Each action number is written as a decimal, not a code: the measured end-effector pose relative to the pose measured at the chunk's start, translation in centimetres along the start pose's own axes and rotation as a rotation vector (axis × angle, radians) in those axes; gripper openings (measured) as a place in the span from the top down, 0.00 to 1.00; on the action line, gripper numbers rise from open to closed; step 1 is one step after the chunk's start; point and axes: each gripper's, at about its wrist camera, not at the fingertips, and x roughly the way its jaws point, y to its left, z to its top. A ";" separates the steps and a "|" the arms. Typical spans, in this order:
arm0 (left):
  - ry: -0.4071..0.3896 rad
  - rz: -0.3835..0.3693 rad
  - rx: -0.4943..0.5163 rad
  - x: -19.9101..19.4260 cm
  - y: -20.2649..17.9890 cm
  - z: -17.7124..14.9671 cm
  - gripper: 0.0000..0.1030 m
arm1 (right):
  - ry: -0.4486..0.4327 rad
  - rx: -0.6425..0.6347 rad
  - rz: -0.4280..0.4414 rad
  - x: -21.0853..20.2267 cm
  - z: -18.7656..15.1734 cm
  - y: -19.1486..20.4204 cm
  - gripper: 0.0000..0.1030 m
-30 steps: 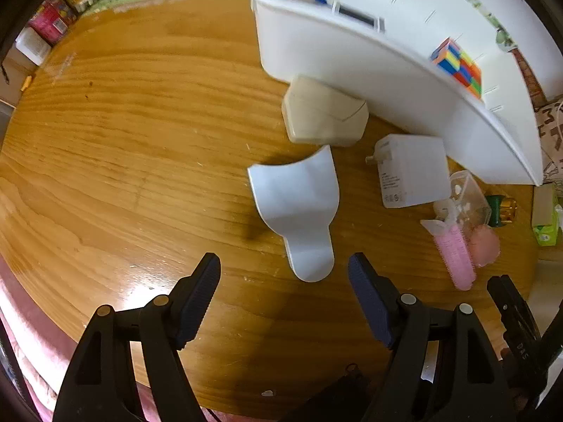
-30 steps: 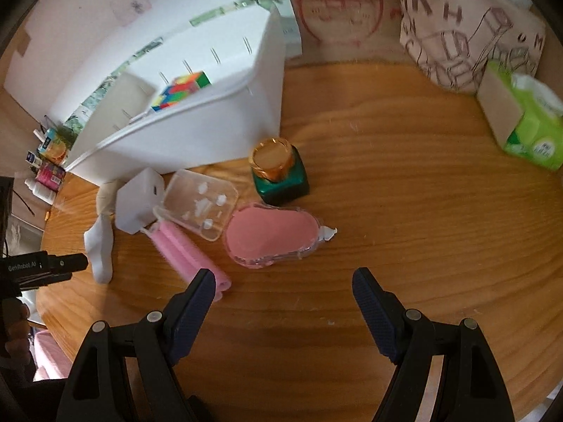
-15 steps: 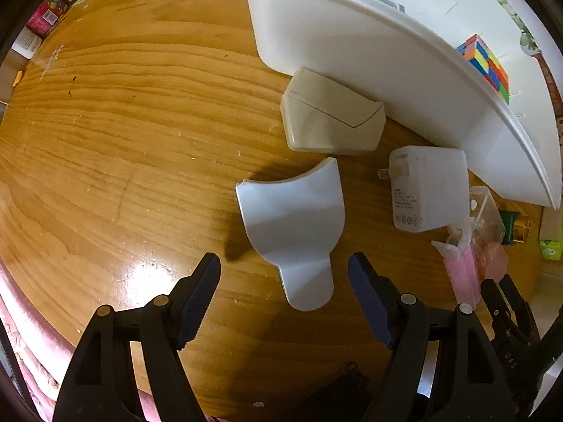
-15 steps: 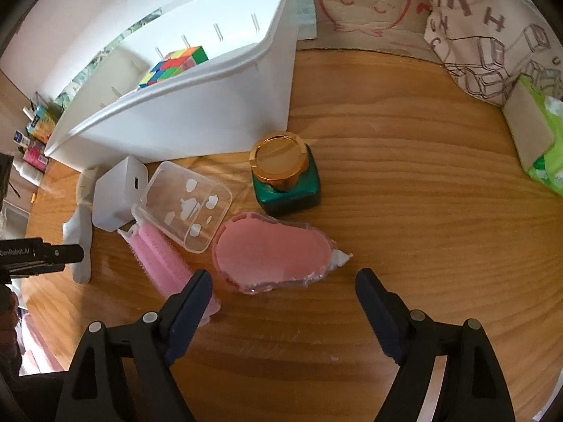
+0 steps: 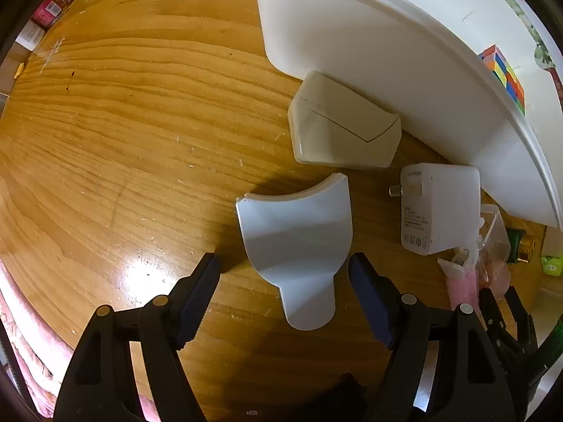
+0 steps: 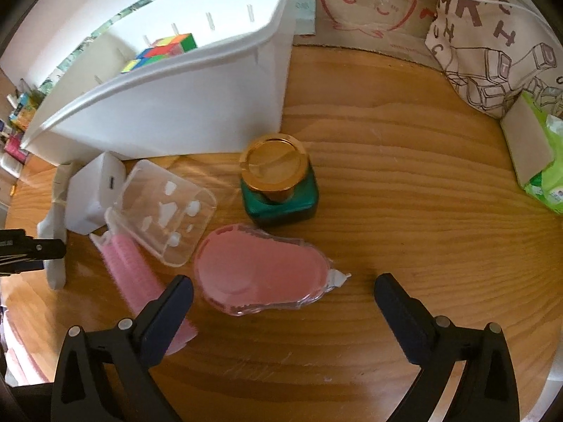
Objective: Organize rigid objects
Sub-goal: 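Close the left gripper on the white curved piece while the right gripper grasps the pink heart case, then carry the white curved piece and pink heart case over the bin with both grippers, then open both grippers to release the curved piece and heart case into the bin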
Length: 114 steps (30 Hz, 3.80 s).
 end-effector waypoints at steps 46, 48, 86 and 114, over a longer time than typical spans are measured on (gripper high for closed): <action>-0.131 -0.035 0.035 -3.9 2.7 -4.2 0.44 | -0.070 -0.074 0.023 -4.0 -2.1 2.7 0.18; -0.144 -0.030 0.036 -4.2 3.0 -4.6 0.44 | -0.087 -0.086 0.018 -4.7 -2.3 3.0 0.18; -0.552 -0.057 0.289 -17.7 -2.4 0.3 0.44 | -0.457 -0.221 0.028 -13.7 5.2 6.4 0.18; -0.840 -0.170 0.381 -17.6 -6.7 4.5 0.44 | -0.577 -0.208 0.113 -10.5 8.5 6.2 0.18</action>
